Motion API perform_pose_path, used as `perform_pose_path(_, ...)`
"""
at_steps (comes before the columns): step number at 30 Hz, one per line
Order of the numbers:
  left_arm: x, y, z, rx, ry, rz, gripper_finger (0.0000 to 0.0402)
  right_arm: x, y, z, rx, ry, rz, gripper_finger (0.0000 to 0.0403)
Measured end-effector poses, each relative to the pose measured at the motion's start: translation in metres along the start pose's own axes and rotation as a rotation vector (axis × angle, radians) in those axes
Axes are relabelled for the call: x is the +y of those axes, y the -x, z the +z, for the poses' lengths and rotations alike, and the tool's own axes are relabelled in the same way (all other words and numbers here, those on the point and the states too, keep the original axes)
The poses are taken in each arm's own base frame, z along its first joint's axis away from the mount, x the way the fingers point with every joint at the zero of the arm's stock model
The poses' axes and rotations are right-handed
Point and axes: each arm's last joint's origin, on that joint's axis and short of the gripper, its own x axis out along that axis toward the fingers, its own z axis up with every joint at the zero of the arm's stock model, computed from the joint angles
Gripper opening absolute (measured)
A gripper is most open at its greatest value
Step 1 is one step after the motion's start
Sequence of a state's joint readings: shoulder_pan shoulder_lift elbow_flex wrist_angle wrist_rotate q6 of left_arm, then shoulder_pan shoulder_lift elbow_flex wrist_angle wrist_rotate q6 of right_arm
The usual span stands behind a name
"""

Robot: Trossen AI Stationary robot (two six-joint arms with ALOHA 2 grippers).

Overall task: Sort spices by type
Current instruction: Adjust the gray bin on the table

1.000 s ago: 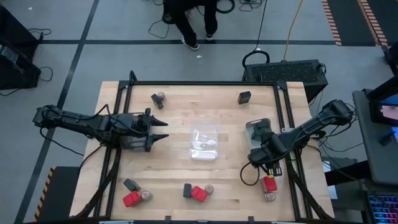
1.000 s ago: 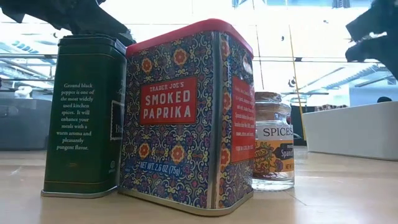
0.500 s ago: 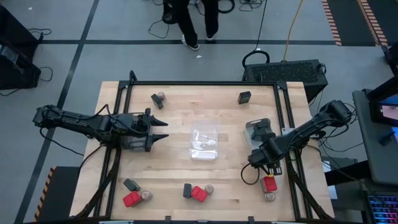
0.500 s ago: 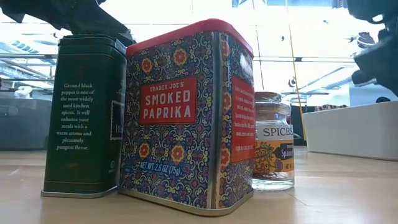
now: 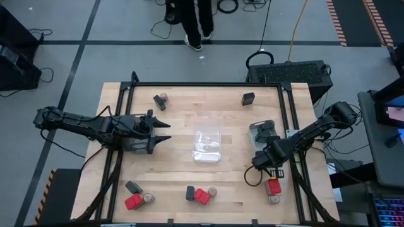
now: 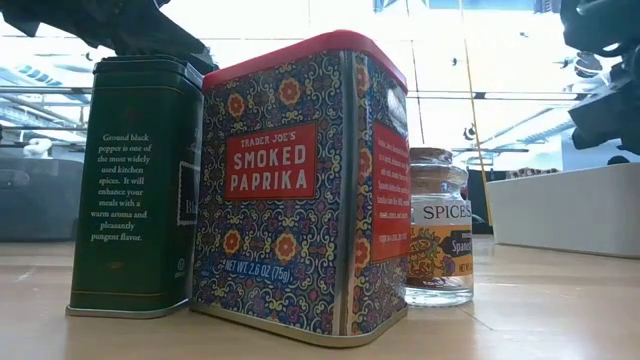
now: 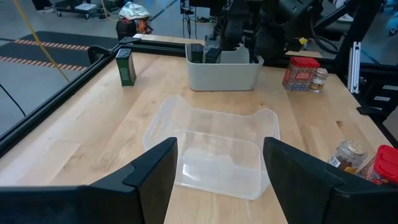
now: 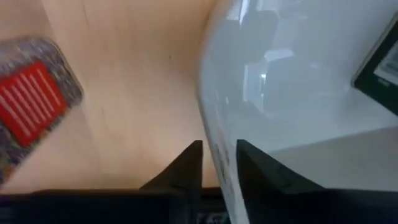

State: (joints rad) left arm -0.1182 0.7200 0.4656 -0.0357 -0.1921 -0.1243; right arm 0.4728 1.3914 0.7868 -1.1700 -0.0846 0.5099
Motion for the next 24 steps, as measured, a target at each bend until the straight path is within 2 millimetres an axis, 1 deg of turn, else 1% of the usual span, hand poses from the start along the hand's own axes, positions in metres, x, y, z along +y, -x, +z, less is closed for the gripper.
perform_pose_path(5,0.000,0.000,0.000,0.000,0.000,0.000,0.0241,0.000,0.000,0.002,-0.016,-0.097,0.012,0.0029)
perform_pose_path(9,0.000,0.000,0.000,0.000,0.000,0.000,0.0241,-0.003,0.001,0.004,-0.001,-0.195,0.044,0.0007)
perform_pose_path(14,0.000,0.000,0.000,0.000,0.000,0.000,0.0241,-0.007,0.001,0.008,0.004,-0.265,0.080,0.0002)
perform_pose_path(16,0.000,0.000,0.000,0.000,0.000,0.000,0.0241,-0.008,0.001,0.010,-0.008,-0.269,0.091,0.0003)
perform_pose_path(21,0.000,0.000,0.000,0.000,0.000,0.000,0.0241,-0.007,0.002,0.012,-0.019,-0.180,0.124,0.0003)
perform_pose_path(24,0.000,0.000,0.000,0.000,0.000,0.000,0.0241,-0.007,0.002,0.012,-0.019,-0.164,0.123,0.0003)
